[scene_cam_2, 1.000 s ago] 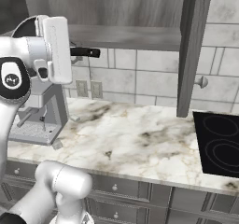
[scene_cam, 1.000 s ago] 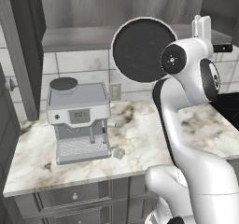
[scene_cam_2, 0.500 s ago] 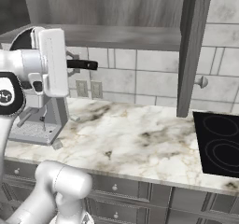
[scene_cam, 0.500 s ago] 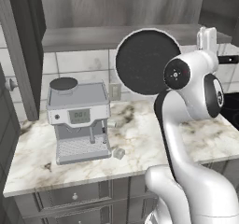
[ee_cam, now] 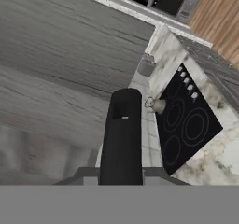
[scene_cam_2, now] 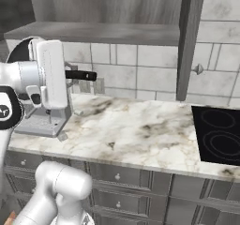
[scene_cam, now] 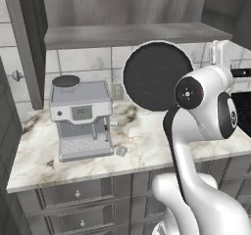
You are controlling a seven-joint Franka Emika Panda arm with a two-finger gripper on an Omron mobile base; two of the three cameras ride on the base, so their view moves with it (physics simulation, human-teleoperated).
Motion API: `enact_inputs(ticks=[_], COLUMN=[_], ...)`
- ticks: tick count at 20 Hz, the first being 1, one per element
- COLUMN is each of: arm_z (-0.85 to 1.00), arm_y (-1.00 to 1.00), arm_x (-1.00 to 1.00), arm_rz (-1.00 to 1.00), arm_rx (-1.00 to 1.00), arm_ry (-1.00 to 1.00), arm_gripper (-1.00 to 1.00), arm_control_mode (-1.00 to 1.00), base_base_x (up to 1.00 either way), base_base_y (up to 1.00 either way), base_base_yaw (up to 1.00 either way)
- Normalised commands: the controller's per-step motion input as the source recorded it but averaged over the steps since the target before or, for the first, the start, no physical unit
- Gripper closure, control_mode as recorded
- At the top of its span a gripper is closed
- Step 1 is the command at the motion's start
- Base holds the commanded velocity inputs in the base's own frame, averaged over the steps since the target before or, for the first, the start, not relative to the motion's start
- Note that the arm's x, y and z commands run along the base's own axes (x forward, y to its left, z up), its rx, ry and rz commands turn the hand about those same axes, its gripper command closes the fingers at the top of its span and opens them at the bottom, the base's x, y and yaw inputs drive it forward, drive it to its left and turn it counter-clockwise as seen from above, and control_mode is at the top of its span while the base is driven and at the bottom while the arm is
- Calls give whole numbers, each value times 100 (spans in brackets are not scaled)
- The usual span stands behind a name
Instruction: Pick the pan from the cabinet and place it on the stove. Then turn on the stove burner for the pan.
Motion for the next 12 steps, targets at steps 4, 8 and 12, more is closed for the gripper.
enact_inputs(ticks=[4, 8, 12], arm_z=[0, 0, 0], arm_y=[0, 0, 0], arm_x=[0, 0, 0], arm_rz=[0, 0, 0], arm_rx=[0, 0, 0], arm_ry=[0, 0, 0], arm_gripper=[100, 100, 100], arm_control_mode=[100, 100, 100], base_base_x=[-68, -76, -68], base_base_y=[-12, -22, -38], base_base_yaw=[-8, -9, -10])
